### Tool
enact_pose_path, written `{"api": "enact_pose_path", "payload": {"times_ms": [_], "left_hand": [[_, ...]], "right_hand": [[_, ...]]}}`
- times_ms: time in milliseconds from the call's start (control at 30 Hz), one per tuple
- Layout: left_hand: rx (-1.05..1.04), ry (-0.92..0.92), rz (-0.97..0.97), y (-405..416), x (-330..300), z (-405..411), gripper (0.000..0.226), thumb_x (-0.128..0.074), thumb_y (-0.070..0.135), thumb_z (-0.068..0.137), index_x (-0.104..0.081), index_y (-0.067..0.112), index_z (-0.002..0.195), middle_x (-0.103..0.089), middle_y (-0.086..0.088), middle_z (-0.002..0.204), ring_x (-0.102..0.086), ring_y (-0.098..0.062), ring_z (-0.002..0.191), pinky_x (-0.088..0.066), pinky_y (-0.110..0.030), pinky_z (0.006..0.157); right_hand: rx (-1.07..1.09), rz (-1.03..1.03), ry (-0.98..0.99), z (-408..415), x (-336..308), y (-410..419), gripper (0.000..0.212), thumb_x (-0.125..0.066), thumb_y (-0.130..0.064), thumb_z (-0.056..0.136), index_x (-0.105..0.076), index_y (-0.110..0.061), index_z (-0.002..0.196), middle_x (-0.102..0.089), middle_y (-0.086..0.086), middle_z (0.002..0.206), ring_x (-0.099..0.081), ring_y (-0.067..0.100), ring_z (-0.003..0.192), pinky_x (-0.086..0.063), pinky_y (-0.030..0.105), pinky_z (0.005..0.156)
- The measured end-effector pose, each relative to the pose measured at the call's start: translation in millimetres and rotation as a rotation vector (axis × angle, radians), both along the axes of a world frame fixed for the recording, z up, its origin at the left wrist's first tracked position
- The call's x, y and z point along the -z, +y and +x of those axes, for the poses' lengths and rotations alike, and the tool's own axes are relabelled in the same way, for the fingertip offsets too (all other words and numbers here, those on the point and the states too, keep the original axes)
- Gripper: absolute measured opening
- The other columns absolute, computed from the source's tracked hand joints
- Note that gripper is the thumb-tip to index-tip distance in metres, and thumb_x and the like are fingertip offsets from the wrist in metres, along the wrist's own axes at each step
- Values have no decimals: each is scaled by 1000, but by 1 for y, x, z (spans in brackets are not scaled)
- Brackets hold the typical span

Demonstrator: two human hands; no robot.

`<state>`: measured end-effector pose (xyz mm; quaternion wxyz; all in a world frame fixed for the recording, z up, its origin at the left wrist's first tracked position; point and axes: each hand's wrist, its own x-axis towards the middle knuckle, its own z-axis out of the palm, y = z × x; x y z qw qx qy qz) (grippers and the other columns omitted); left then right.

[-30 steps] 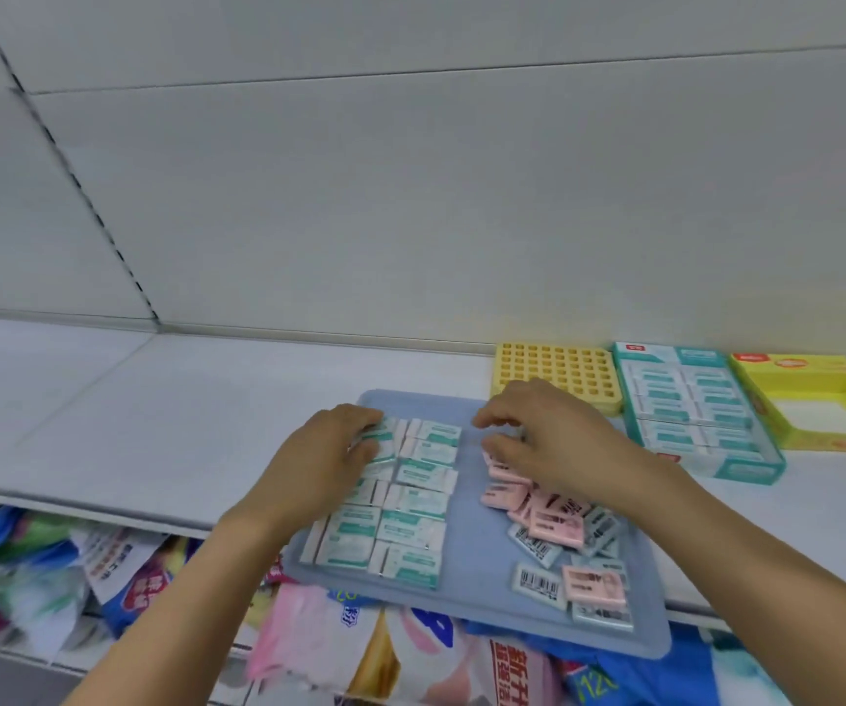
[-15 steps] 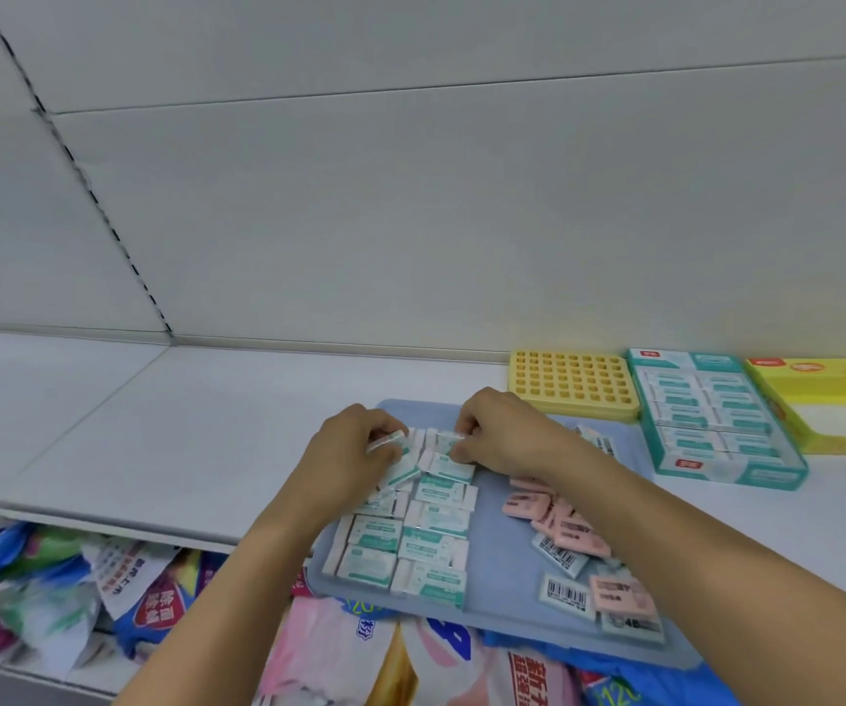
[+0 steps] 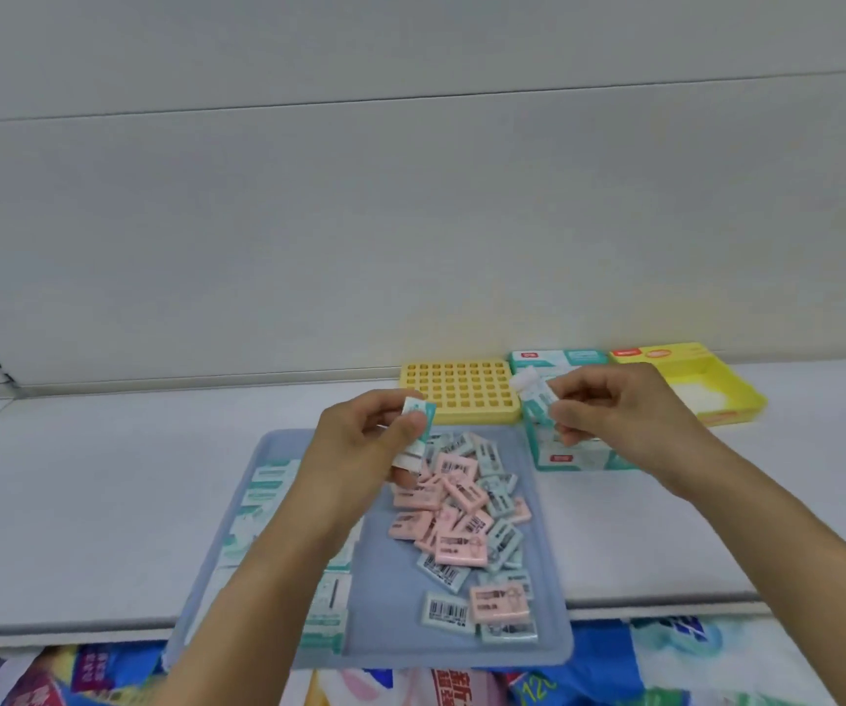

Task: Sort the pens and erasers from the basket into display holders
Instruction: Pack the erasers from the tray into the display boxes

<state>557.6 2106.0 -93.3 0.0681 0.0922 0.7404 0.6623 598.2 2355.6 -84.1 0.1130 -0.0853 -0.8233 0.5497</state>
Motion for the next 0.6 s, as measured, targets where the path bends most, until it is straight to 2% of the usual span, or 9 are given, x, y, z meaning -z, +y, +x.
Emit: {"api": "enact_pose_path", "payload": {"times_ms": [67, 100, 167, 267, 367, 467, 600], "left_hand": [[33, -20, 22, 14, 1, 0, 16, -70, 15, 88, -74, 21, 103, -70, -7, 89, -64, -16, 63, -56, -29, 55], [47, -26, 38, 20, 2, 0, 16, -70, 14, 88, -74, 21, 102, -71, -6, 88, -64, -14, 63, -55, -27, 54], [64, -37, 64, 28, 4, 1, 15, -69, 13, 88, -75, 20, 101, -71, -6, 87, -64, -11, 64, -54, -25, 52], [79, -48, 61, 34, 5, 2, 14, -70, 15, 89, -75, 21, 100, -72, -6, 88, -65, -15, 63, -56, -29, 55], [68, -59, 51, 35, 7, 3, 14, -70, 17, 88, -75, 23, 100, -73, -6, 89, -65, -19, 61, -56, -30, 55], [47, -72, 61, 31, 8, 3, 15, -70, 16, 88, -75, 23, 102, -73, -6, 88, -67, -18, 62, -55, -27, 53], [44, -84, 99, 30, 10, 2, 16, -69, 15, 89, -74, 22, 103, -74, -5, 90, -68, -17, 65, -56, -27, 56]], "right_hand": [[46, 413, 83, 2, 4, 13, 9, -70, -1, 81, -72, -10, 83, -69, 0, 76, -62, 12, 65, -52, 21, 66], [53, 613, 85, 2, 7, 19, 7, -69, -6, 83, -72, -11, 85, -68, 1, 81, -63, 17, 73, -50, 28, 70], [46, 842, 13, 0, 13, 29, 9, -64, -13, 87, -71, -14, 93, -66, 4, 94, -61, 24, 88, -47, 34, 74], [1, 895, -43, -5, 23, 33, 11, -62, -16, 88, -71, -17, 95, -67, 1, 100, -61, 24, 93, -47, 32, 75], [-23, 845, -35, -11, 29, 31, 3, -67, -14, 85, -70, -16, 85, -67, -2, 93, -61, 20, 87, -44, 28, 71], [-70, 730, -61, -13, 30, 36, 8, -75, -10, 79, -71, -15, 75, -62, -6, 83, -60, 16, 82, -43, 24, 70], [-142, 739, -63, -15, 30, 40, 7, -73, -7, 82, -76, -12, 85, -58, -6, 88, -61, 18, 88, -46, 26, 77]]}}
